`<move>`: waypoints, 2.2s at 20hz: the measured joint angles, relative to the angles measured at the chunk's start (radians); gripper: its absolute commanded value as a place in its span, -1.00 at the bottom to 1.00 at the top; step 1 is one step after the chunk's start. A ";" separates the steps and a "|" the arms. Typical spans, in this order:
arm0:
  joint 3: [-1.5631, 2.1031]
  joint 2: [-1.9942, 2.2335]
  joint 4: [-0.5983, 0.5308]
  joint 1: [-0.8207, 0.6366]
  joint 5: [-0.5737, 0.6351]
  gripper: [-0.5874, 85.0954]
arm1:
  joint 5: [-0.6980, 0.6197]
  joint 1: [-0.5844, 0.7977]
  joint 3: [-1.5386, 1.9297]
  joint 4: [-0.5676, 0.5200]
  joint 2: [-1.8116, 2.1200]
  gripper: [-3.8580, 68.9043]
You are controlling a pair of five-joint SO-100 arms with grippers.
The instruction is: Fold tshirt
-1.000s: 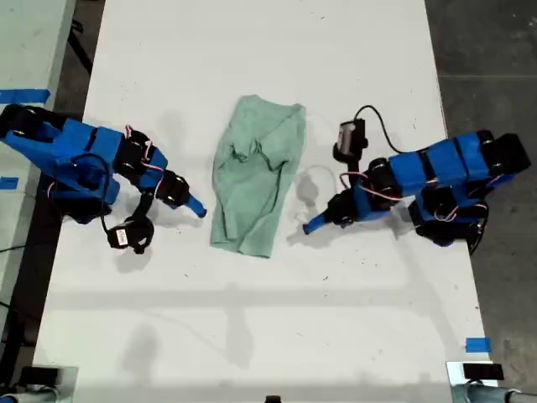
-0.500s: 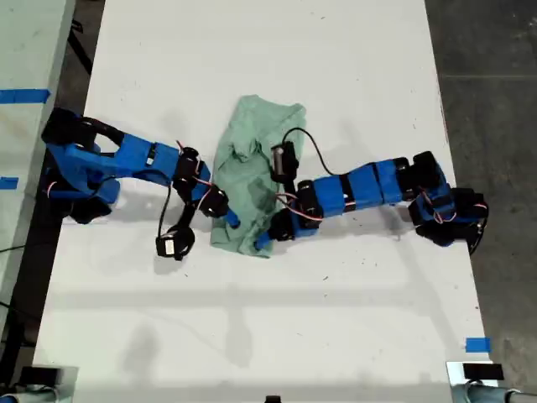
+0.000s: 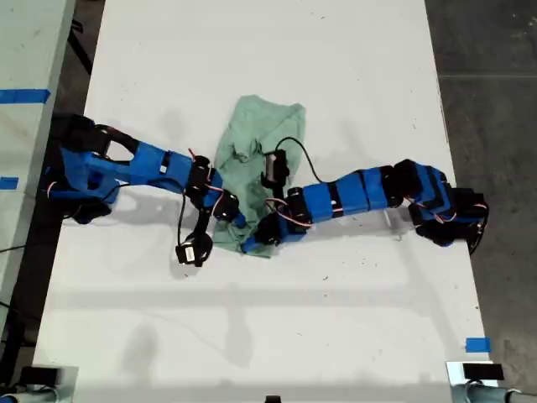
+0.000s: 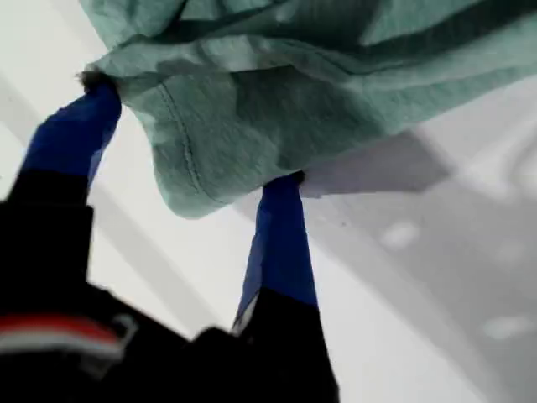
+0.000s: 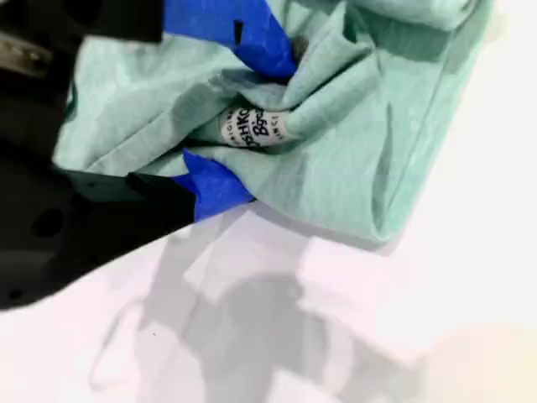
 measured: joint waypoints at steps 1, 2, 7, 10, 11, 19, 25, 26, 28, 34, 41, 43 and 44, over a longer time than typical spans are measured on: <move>-0.020 -0.014 0.000 0.000 -0.002 -0.85 | 0.006 0.002 -0.008 -0.014 -0.014 -0.58; -0.035 -0.023 0.002 0.000 -0.009 -0.98 | 0.025 0.002 -0.008 -0.021 -0.023 -0.87; -0.110 -0.057 0.006 0.037 -0.041 -0.99 | 0.057 -0.012 -0.011 -0.046 -0.034 -0.94; -0.198 -0.086 0.061 0.063 -0.011 -0.99 | 0.049 -0.034 -0.009 -0.035 -0.009 -0.94; -0.245 -0.101 0.092 0.072 0.021 -0.99 | 0.038 -0.044 0.020 -0.025 0.021 -0.94; -0.736 -0.224 0.279 0.299 0.103 -0.99 | 0.044 -0.279 0.034 0.138 0.212 -0.94; -0.762 -0.224 0.184 0.397 0.114 -0.99 | 0.086 -0.402 -0.034 0.152 0.216 -0.94; -0.762 -0.218 0.190 0.396 0.135 -0.99 | 0.071 -0.393 -0.034 0.160 0.229 -0.94; -0.762 -0.172 0.233 0.376 0.199 -0.99 | 0.003 -0.342 -0.032 0.209 0.291 -0.94; -0.758 0.086 0.545 0.028 0.499 -0.99 | -0.396 0.064 0.064 0.307 0.531 -0.94; -0.575 0.160 0.538 -0.367 0.765 -0.99 | -0.758 0.408 0.279 0.138 0.627 -0.95; -0.407 0.160 0.402 -0.437 0.792 -0.98 | -0.798 0.462 0.407 -0.021 0.614 -0.84; -0.308 0.160 0.313 -0.480 0.798 -0.95 | -0.804 0.492 0.430 -0.098 0.565 -0.65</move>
